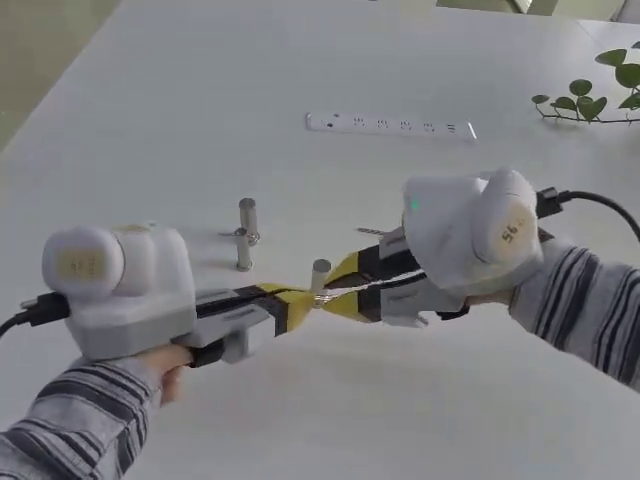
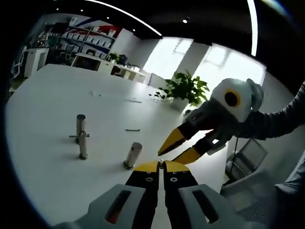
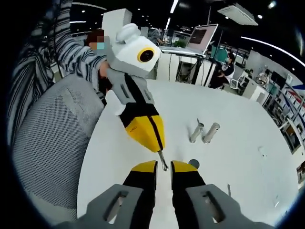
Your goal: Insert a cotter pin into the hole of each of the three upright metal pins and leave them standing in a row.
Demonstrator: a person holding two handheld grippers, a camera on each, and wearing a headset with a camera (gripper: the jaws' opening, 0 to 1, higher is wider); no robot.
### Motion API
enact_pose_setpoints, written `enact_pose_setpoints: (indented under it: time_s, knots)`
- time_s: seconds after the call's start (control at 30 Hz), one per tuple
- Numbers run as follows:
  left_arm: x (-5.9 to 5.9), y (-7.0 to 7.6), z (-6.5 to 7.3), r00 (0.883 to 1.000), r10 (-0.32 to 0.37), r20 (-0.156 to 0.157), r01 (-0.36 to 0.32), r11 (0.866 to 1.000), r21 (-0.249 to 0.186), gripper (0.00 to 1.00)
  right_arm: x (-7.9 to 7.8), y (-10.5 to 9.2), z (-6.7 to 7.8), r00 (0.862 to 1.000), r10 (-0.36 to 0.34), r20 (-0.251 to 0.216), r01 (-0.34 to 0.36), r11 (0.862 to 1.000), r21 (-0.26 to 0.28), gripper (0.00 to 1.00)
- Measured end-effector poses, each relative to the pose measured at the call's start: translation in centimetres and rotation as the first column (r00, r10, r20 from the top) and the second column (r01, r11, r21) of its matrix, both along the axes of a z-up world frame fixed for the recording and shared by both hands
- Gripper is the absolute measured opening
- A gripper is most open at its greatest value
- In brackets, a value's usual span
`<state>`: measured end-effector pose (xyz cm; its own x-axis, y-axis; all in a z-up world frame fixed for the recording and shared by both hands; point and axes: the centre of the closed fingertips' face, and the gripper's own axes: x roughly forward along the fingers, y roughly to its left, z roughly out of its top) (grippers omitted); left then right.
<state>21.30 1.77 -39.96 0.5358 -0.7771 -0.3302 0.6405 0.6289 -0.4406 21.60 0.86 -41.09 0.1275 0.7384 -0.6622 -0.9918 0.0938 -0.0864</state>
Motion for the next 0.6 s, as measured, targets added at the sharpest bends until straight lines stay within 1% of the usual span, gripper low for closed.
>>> enact_pose_setpoints:
  time_s: [0.03, 0.07, 0.1, 0.13, 0.2, 0.23, 0.27, 0.33, 0.37, 0.5, 0.53, 0.6]
  knots:
    - [-0.1, 0.0, -0.1, 1.000, -0.007, 0.006, 0.007, 1.000, 0.008, 0.00, 0.1, -0.1, 0.0, 0.999, -0.027, -0.026, 0.027, 1.000, 0.014, 0.05]
    - [-0.1, 0.1, -0.1, 0.999, -0.022, 0.029, 0.021, 1.000, 0.021, 0.00, 0.1, -0.1, 0.1, 0.997, -0.050, -0.064, 0.052, 0.998, 0.038, 0.05]
    - [-0.1, 0.1, -0.1, 0.999, -0.027, 0.040, 0.026, 0.999, 0.029, 0.00, 0.0, -0.2, 0.1, 0.992, -0.069, -0.110, 0.075, 0.995, 0.058, 0.06]
    - [-0.2, 0.2, -0.3, 0.998, -0.040, 0.052, 0.037, 0.998, 0.045, 0.00, 0.1, -0.2, 0.1, 0.988, -0.084, -0.129, 0.093, 0.994, 0.065, 0.06]
    - [-0.2, 0.2, -0.4, 0.996, -0.059, 0.073, 0.054, 0.996, 0.065, 0.00, 0.1, -0.5, -0.1, 0.986, -0.083, -0.144, 0.093, 0.993, 0.066, 0.06]
    - [-0.4, 0.1, -0.5, 0.994, -0.070, 0.082, 0.064, 0.995, 0.078, 0.00, 0.0, -0.7, -0.3, 0.983, -0.090, -0.159, 0.102, 0.993, 0.065, 0.07]
    - [-0.4, 0.1, -0.5, 0.993, -0.077, 0.086, 0.070, 0.994, 0.086, 0.00, -0.1, -0.7, -0.4, 0.982, -0.089, -0.165, 0.101, 0.993, 0.067, 0.07]
    - [-0.8, 0.0, -0.6, 0.988, -0.111, 0.109, 0.099, 0.989, 0.111, 0.00, -0.6, -0.9, -0.7, 0.974, -0.092, -0.208, 0.107, 0.992, 0.065, 0.08]
    - [-1.1, -0.1, -0.6, 0.983, -0.135, 0.121, 0.119, 0.985, 0.124, 0.00, -0.7, -0.9, -0.8, 0.973, -0.089, -0.212, 0.105, 0.992, 0.067, 0.08]
    - [-2.0, -0.5, -0.8, 0.971, -0.194, 0.137, 0.172, 0.972, 0.159, 0.00, -1.6, -1.1, -1.2, 0.964, -0.076, -0.256, 0.099, 0.992, 0.078, 0.10]
    - [-2.2, -0.5, -0.9, 0.968, -0.207, 0.140, 0.183, 0.969, 0.167, 0.00, -1.8, -1.1, -1.3, 0.959, -0.075, -0.274, 0.101, 0.992, 0.081, 0.10]
    - [-2.5, -0.5, -1.0, 0.966, -0.220, 0.139, 0.195, 0.966, 0.171, 0.00, -2.4, -1.1, -1.4, 0.953, -0.060, -0.297, 0.089, 0.992, 0.087, 0.09]
